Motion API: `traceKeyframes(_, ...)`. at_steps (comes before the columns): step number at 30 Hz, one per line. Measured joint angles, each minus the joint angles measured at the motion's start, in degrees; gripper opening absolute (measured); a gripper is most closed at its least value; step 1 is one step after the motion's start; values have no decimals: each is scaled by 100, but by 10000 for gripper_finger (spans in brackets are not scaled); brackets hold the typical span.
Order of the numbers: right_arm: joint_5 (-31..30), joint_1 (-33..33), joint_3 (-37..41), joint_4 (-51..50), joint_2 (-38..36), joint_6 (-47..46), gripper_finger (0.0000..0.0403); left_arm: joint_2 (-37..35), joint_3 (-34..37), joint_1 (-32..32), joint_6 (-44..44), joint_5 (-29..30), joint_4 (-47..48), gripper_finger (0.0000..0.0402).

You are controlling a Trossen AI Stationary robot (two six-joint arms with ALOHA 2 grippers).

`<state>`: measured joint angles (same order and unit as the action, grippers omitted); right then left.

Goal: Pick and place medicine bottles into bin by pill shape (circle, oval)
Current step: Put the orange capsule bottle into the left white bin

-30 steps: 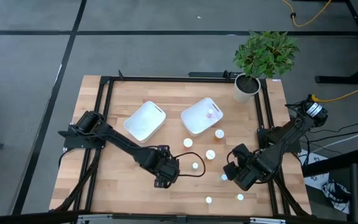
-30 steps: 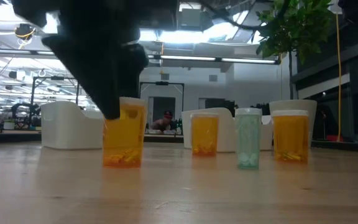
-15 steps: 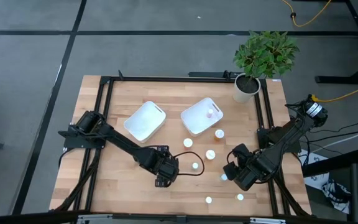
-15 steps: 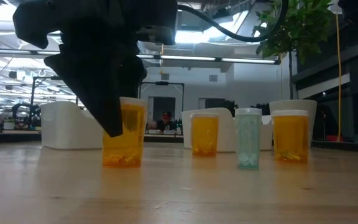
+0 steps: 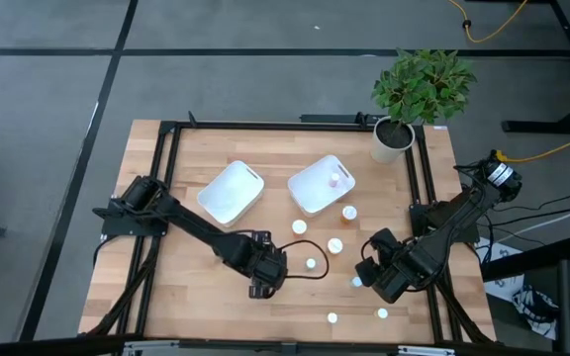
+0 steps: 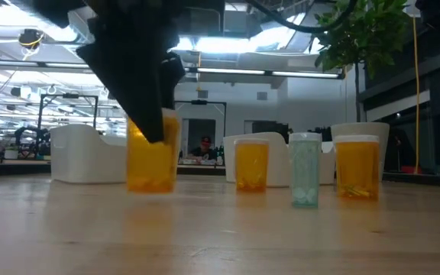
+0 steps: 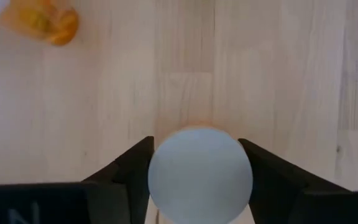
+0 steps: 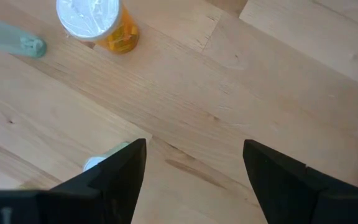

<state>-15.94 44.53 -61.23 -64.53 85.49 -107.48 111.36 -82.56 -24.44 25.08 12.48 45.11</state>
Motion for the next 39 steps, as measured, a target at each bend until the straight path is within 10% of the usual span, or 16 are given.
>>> traceKeyframes(12,0,0,-1,0,0,-2,270,-228,-1069,370,-493,846,2496,189)
traceKeyframes(24,-139,2,0,2,2,122,270,-2114,-1137,1516,-1206,1273,3398,189)
traceKeyframes(39,-148,0,0,46,2,131,270,-2961,-1125,3781,-1822,299,3760,189)
